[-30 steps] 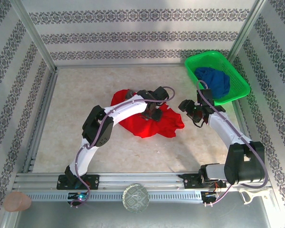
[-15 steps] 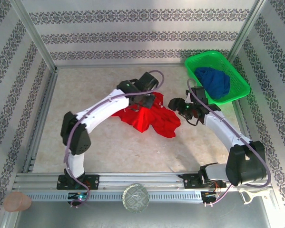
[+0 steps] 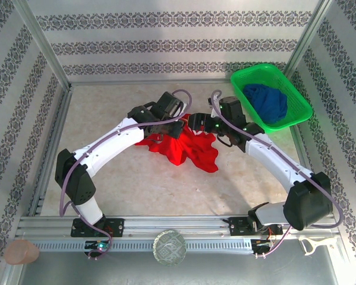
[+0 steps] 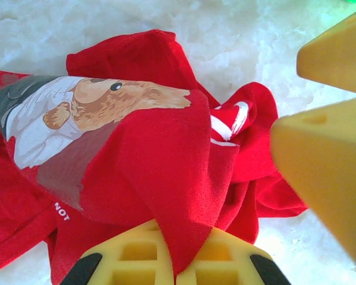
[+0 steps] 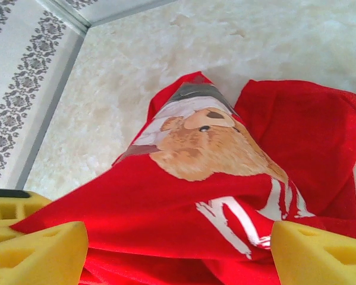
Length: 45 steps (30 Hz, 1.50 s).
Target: Fold the inside-out t-shirt
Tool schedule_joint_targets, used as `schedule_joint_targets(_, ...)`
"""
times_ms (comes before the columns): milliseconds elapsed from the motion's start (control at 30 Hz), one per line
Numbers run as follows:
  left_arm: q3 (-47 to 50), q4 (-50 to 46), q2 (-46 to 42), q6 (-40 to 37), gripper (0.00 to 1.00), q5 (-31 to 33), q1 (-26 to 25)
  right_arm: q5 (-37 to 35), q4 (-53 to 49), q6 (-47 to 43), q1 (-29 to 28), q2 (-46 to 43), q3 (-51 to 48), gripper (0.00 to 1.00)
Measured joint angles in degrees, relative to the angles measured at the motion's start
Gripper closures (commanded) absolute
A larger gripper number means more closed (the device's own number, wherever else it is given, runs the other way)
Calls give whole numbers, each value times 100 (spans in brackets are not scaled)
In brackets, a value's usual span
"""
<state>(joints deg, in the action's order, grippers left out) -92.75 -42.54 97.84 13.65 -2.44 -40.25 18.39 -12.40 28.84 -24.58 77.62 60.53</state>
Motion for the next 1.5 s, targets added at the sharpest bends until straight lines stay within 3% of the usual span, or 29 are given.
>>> schedule_joint_targets(300,192,278,-243,4,100,-264,146,-127,382,-74,-120,-551,-1014,21)
schedule_joint_targets(533,400,450,-457,2,100,-581,214,-400,680,-55,-422,-372,-1051,22)
schedule_joint_targets(700,503,520,-505,2,100,-791,219,-769,809,28,-603,319,-592,24)
schedule_joint_targets(1000,643,732,-748,0,100,-1158,341,-1366,955,256,-638,2393,575,24)
schedule_joint_targets(1067,706,820,-852,4,100,-1252,459,-1344,953,284,-645,2736,673,32)
schedule_joint_targets(1100,774,883,-929,9,100,-1303,549,-1307,944,291,-645,2872,726,42)
schedule_joint_targets(1167,931,1001,-1064,59,100,-1456,785,-1182,905,238,-645,2997,831,80)
schedule_joint_targets(1200,1034,1093,-1130,118,100,-1547,931,-1088,883,221,-638,3001,874,94)
schedule_joint_targets(1233,1161,1211,-1207,186,100,-1661,1117,-970,881,225,-614,2966,918,100)
schedule_joint_targets(1400,1698,1753,-1384,514,100,-2055,2109,-107,881,262,-212,2297,909,100)
schedule_joint_targets(1500,1797,1991,-1285,597,100,-2256,2430,691,951,345,116,1572,896,100)
